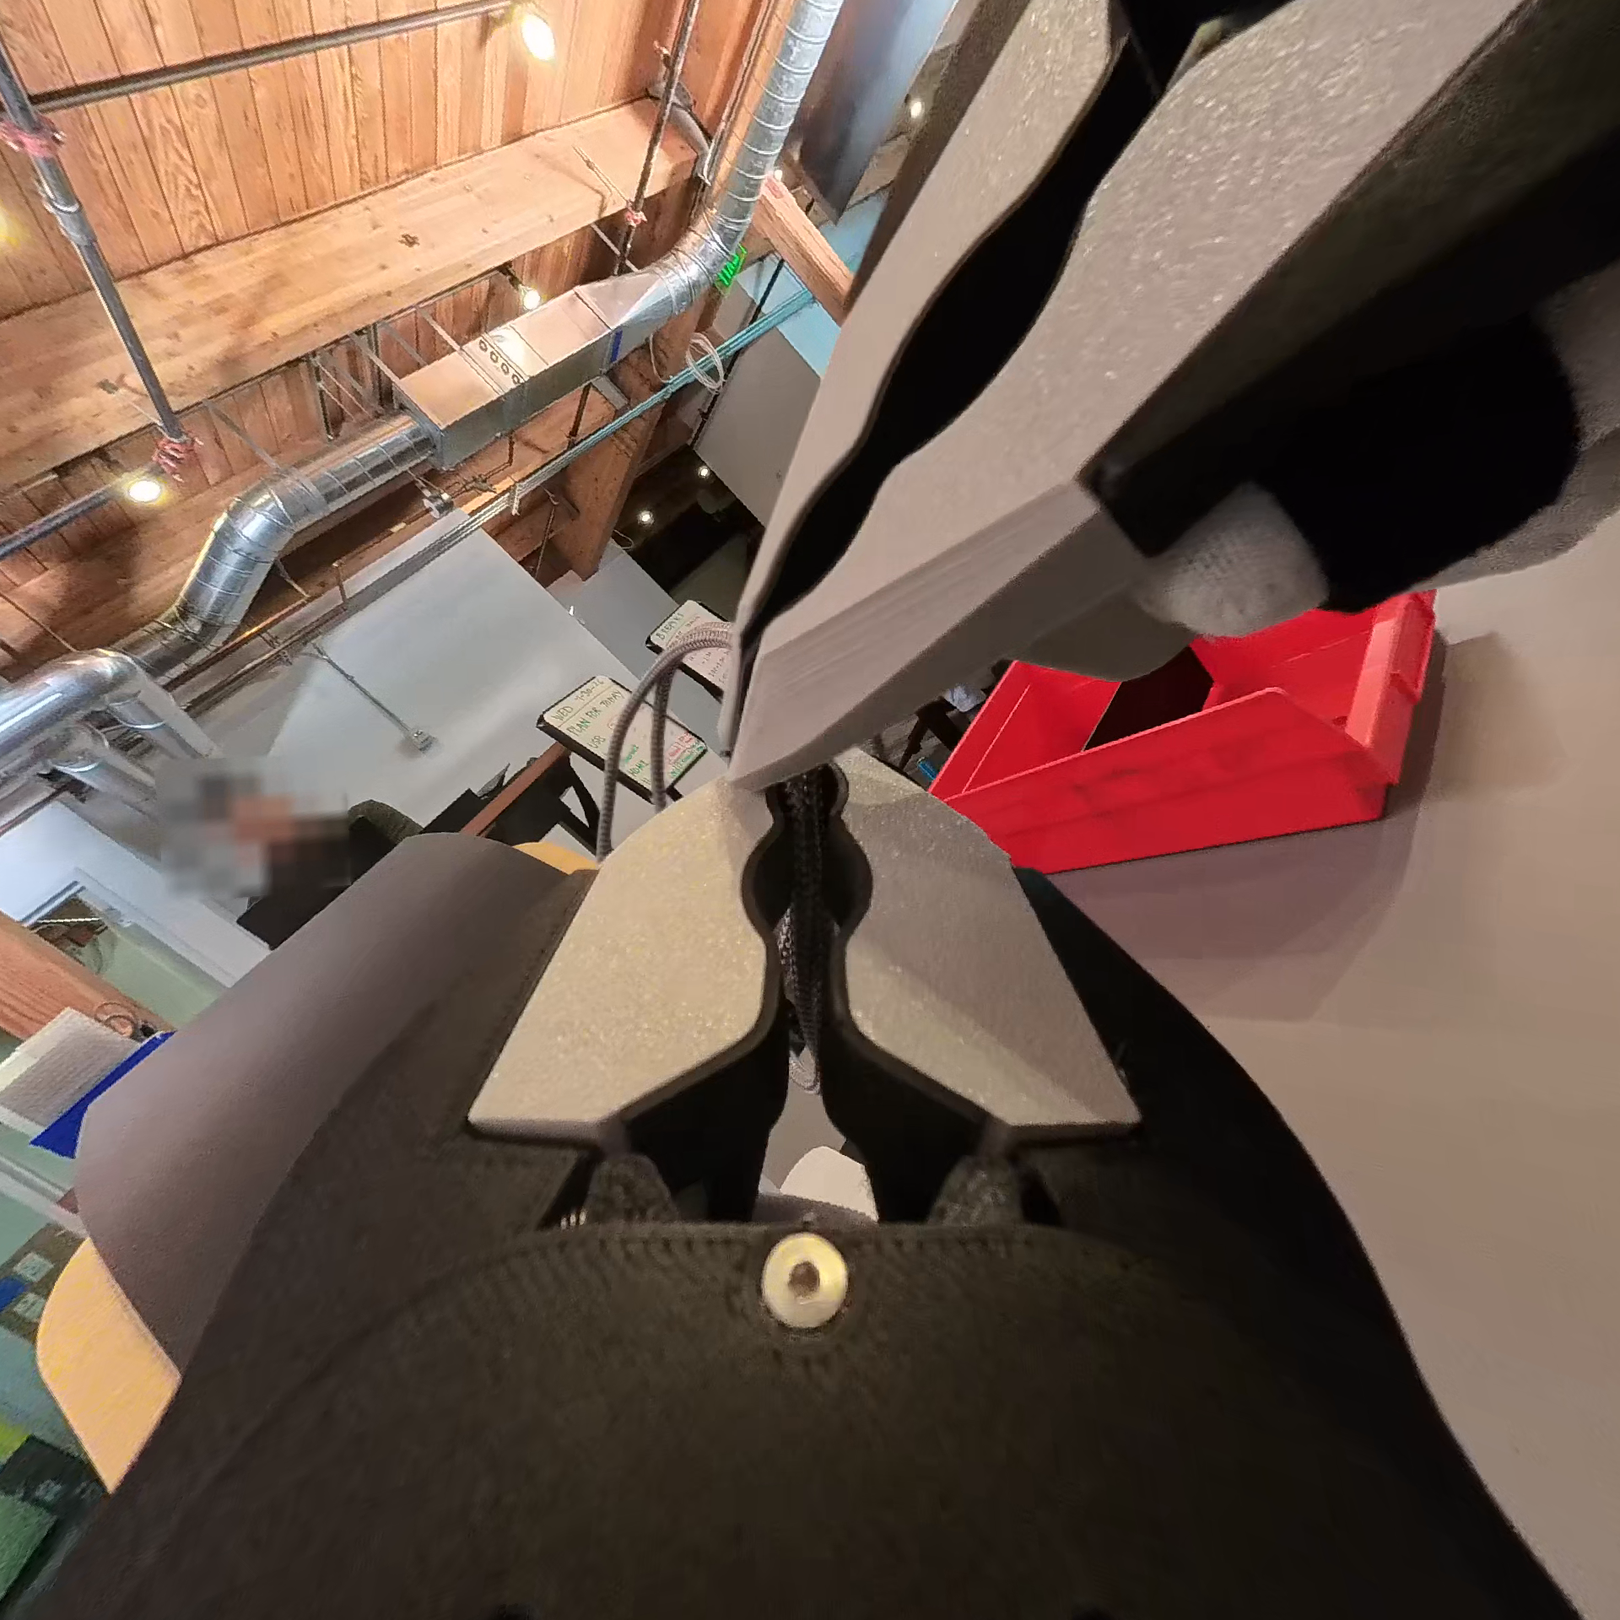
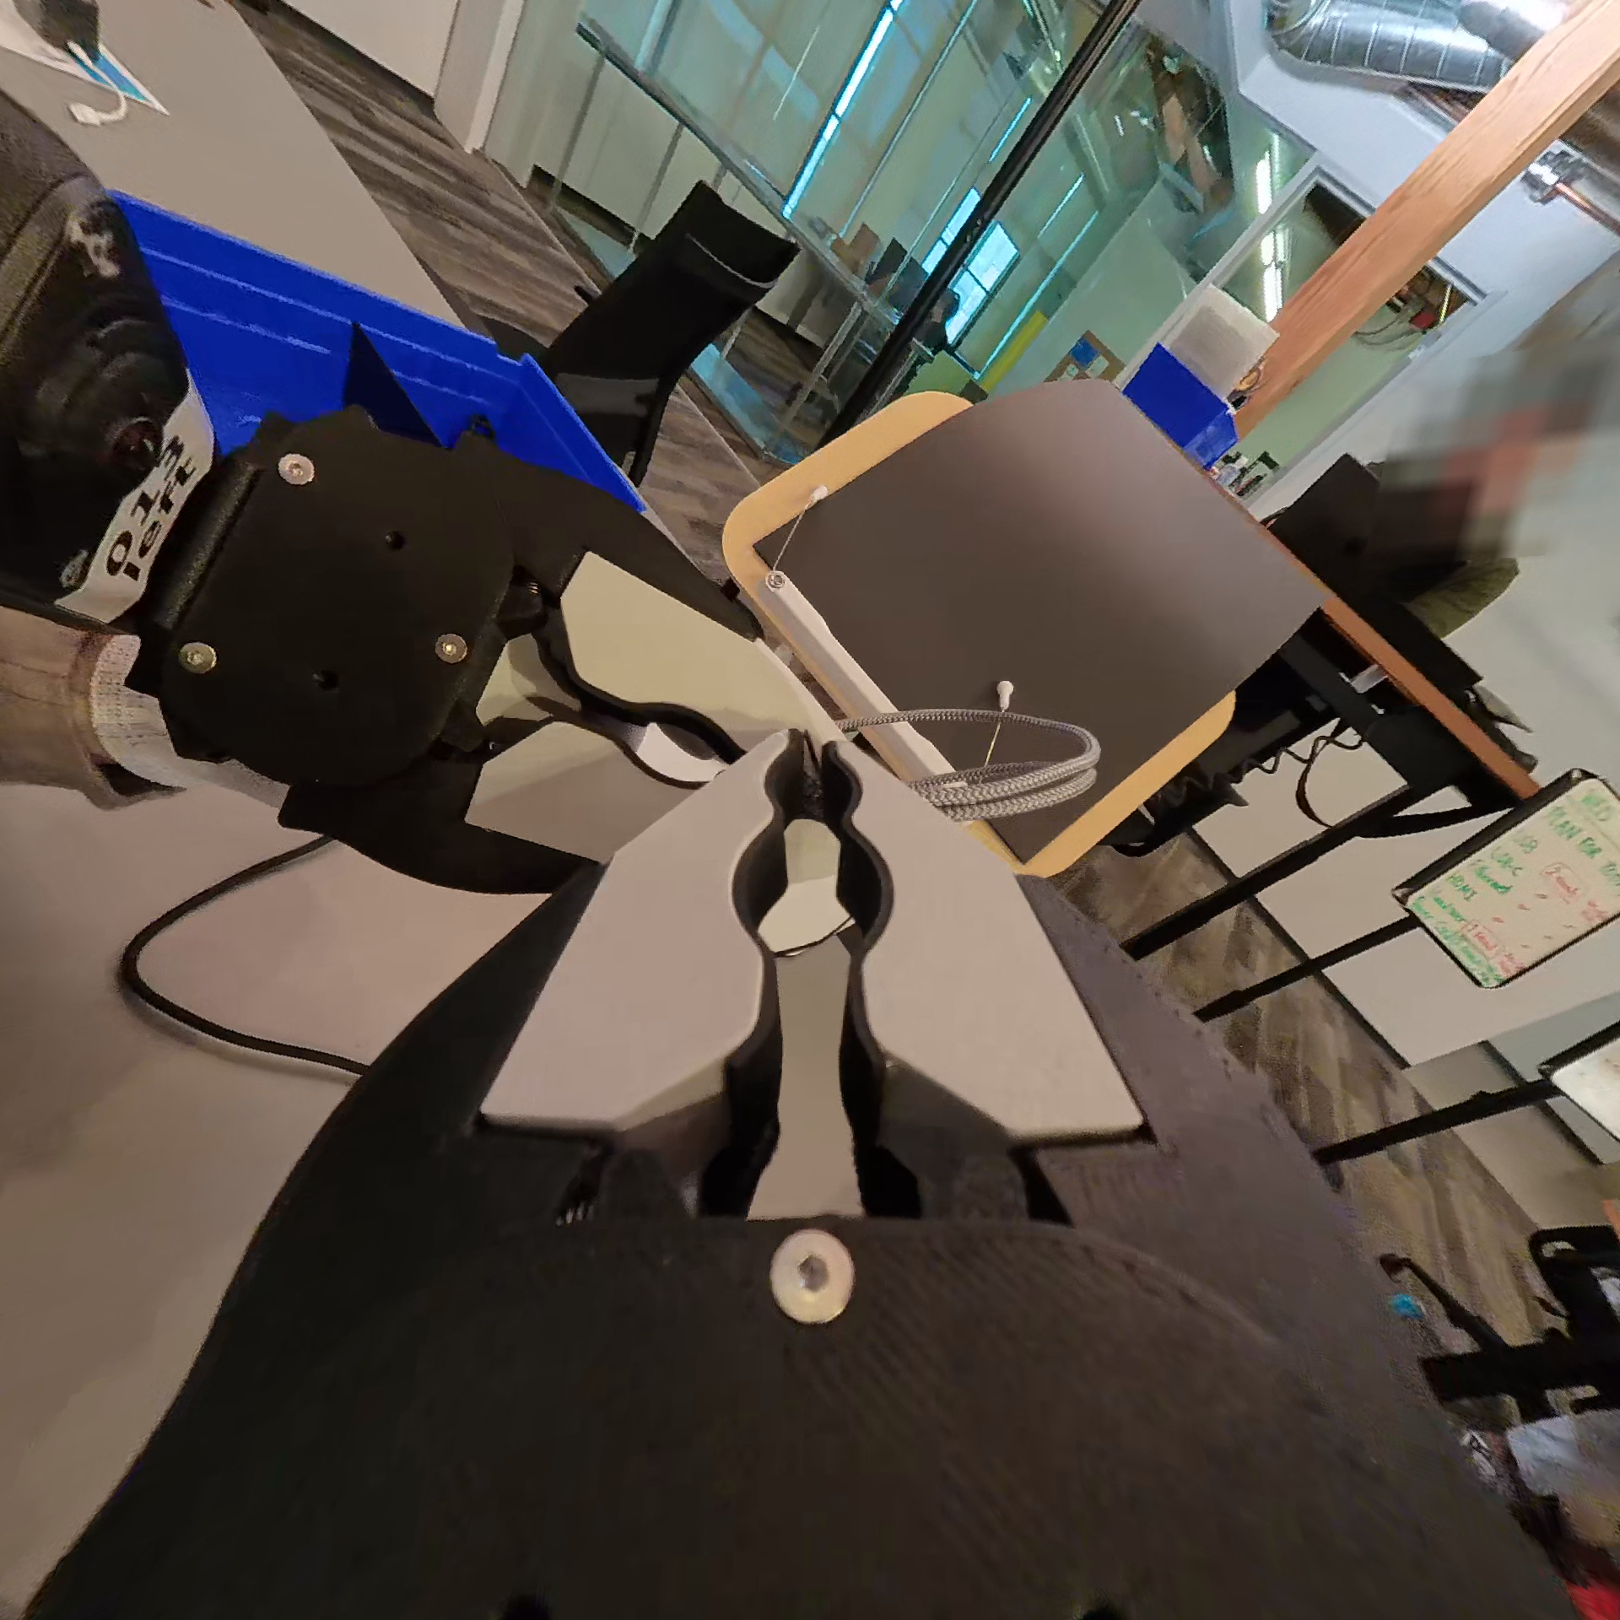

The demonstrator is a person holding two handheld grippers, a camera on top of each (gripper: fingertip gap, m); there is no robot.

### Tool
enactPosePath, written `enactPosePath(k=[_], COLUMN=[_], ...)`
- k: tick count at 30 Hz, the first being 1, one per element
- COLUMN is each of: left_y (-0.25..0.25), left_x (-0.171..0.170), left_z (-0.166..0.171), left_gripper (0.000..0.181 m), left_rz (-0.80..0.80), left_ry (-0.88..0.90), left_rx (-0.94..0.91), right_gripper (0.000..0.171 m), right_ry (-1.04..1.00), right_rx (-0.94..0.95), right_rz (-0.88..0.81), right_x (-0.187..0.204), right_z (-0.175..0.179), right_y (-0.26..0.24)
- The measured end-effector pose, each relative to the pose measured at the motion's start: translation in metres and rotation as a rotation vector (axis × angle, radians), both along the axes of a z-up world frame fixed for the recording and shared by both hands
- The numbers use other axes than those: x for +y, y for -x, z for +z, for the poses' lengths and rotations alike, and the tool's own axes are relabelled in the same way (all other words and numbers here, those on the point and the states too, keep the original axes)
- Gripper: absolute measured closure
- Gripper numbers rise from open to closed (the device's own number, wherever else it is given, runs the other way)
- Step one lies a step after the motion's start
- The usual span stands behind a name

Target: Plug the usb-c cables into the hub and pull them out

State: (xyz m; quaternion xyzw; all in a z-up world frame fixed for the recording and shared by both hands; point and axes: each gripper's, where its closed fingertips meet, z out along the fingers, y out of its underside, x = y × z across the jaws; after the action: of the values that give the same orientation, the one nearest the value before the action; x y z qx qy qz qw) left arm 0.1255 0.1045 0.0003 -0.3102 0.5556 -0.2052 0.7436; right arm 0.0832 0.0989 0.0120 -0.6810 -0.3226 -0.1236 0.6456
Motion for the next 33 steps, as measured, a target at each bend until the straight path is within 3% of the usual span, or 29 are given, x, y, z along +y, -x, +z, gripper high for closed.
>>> enactPosePath(k=[16,21,33], left_y=[0.002,0.002,0.003], left_x=[-0.007,-0.009,-0.001], left_z=[0.005,0.003,0.003], left_gripper=[0.18,0.179,0.179], left_rz=[-0.051,-0.08,-0.109], left_ry=[0.064,0.088,0.195], left_rx=[-0.019,-0.015,-0.016], right_gripper=[0.171,0.171,0.171], right_ry=[-0.084,-0.12,-0.132], right_rx=[0.079,0.234,0.374], right_rz=[0.034,0.085,0.174], right_x=[-0.013,-0.021,-0.042], right_z=[0.012,0.024,0.026], right_y=[0.003,0.006,0.008])
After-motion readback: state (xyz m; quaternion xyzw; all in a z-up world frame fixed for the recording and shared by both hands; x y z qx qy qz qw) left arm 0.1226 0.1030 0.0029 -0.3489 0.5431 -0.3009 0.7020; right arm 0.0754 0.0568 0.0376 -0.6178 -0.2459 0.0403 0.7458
